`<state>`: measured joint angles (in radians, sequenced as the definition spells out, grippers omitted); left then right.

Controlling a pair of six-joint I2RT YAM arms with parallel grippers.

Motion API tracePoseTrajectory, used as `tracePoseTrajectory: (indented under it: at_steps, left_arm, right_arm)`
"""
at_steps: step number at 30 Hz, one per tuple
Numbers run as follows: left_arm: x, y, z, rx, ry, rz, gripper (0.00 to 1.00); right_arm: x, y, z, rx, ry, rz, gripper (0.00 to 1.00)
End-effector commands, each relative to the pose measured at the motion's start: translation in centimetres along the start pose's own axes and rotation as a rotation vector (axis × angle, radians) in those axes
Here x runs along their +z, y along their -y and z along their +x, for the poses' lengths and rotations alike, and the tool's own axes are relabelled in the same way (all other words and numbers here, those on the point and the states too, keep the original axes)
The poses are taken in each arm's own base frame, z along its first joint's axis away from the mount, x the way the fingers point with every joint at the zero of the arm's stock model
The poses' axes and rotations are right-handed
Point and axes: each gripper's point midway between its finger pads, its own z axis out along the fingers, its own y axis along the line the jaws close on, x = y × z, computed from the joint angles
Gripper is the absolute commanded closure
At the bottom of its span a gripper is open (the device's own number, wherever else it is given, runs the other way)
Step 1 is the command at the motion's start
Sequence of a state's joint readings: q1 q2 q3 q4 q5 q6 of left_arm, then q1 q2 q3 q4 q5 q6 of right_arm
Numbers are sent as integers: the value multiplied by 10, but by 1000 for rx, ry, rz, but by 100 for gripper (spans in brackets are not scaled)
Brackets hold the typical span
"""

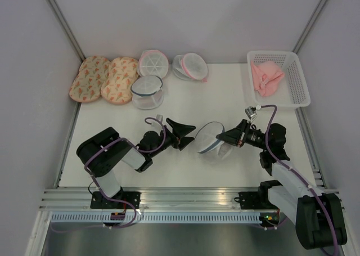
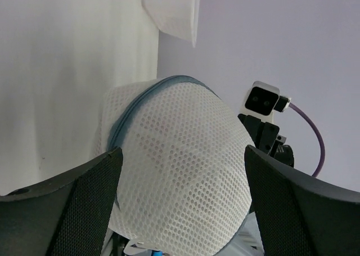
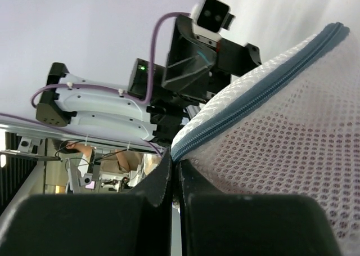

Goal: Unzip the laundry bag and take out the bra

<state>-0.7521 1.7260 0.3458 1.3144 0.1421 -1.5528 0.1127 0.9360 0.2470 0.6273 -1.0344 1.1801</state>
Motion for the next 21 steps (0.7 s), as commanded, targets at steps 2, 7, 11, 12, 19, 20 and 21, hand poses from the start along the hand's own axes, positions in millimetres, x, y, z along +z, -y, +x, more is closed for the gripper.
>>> tracePoseTrajectory:
  at_steps: [2, 7, 11, 12, 19, 20, 21]
  left_arm:
    - [-21, 83, 1, -81, -20, 330, 7]
    - [-26, 87, 1, -140, -28, 334, 4]
    - [-19, 98, 5, -178, -64, 359, 4]
    - [-17, 101, 4, -178, -63, 367, 4]
    - [-6, 128, 4, -208, -79, 439, 4]
    - [-4, 128, 5, -215, -81, 437, 5]
    - [-1, 130, 5, -217, -85, 443, 5]
  right_arm:
    - [-1, -37, -14, -88, 52, -130, 100]
    - [-2, -60, -24, -117, 91, -216, 100]
    - [-4, -70, -24, -112, 100, -271, 100]
    - [-5, -71, -24, -108, 101, -280, 100]
    - [-9, -69, -16, -57, 96, -325, 100]
    - [-11, -72, -14, -74, 94, -344, 99]
    - [-12, -72, -13, -70, 92, -349, 100]
